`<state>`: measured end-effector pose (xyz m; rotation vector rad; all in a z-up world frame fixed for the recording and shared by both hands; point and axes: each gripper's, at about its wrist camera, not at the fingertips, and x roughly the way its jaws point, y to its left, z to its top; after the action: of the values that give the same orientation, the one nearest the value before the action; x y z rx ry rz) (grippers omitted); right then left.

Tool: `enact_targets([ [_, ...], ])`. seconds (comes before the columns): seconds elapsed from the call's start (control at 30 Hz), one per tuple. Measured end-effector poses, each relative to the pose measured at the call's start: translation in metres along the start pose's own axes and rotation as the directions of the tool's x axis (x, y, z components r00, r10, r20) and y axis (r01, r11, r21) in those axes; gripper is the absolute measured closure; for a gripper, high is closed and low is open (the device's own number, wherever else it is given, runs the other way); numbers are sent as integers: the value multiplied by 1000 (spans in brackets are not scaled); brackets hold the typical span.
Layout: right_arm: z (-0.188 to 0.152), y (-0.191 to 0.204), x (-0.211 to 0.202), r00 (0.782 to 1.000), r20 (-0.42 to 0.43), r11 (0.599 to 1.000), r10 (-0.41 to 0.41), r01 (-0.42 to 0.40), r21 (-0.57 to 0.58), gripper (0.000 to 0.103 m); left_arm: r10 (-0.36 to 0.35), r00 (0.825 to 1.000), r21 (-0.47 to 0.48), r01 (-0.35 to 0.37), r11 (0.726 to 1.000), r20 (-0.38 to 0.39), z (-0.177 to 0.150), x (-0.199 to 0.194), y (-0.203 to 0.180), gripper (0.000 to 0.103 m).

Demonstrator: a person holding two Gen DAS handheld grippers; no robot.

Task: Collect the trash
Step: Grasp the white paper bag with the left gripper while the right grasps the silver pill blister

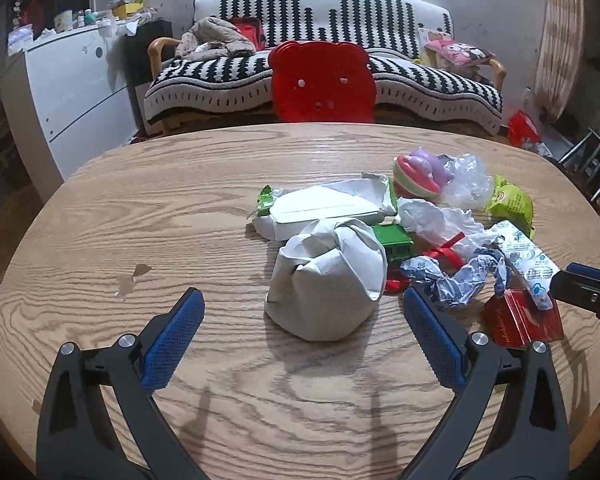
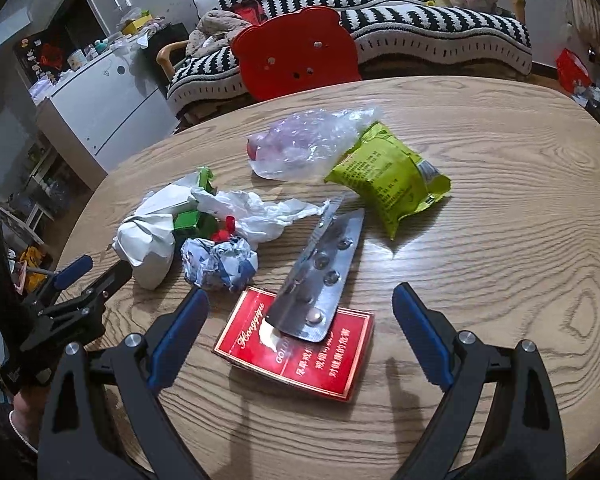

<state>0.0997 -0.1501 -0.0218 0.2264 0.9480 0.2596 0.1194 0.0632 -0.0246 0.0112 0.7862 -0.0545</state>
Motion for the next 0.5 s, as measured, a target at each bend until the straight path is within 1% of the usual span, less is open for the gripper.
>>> enact_targets([
  [0.07, 1, 0, 2, 1000, -6, 1000, 5, -5, 5, 13, -13, 1000, 12, 13, 1000, 5, -1, 2, 4, 6],
  [0.13, 3, -2, 6, 1000, -15, 1000, 9, -9, 18, 13, -7, 1000, 19, 7, 1000, 0, -3, 6, 6, 6],
  [0.17, 4, -3, 8, 1000, -19, 1000, 13, -12, 23, 14, 6, 1000, 15, -5, 1000, -10, -4, 9, 7, 6],
  [0.23, 6, -6, 16, 999, -38, 999, 20, -18, 42, 15, -6, 999, 3, 6, 1000, -32, -5, 15, 7, 6],
  [0.3, 8, -7, 25, 998, -59, 999, 12, -9, 54, 17, -10, 999, 1, 10, 1000, -30, -5, 18, 4, 6],
  [0.4, 9, -9, 35, 996, -84, 998, -12, 17, 62, 25, -2, 1000, 4, 2, 1000, -16, -2, 24, 0, 7],
  [0.47, 10, -11, 41, 994, -106, 997, -24, 31, 71, 36, 24, 1000, 7, -24, 1000, -19, 0, 29, -4, 7],
  [0.5, 10, -11, 42, 994, -109, 997, -24, 32, 72, 39, 29, 999, 6, -29, 1000, -24, 2, 33, -6, 7],
])
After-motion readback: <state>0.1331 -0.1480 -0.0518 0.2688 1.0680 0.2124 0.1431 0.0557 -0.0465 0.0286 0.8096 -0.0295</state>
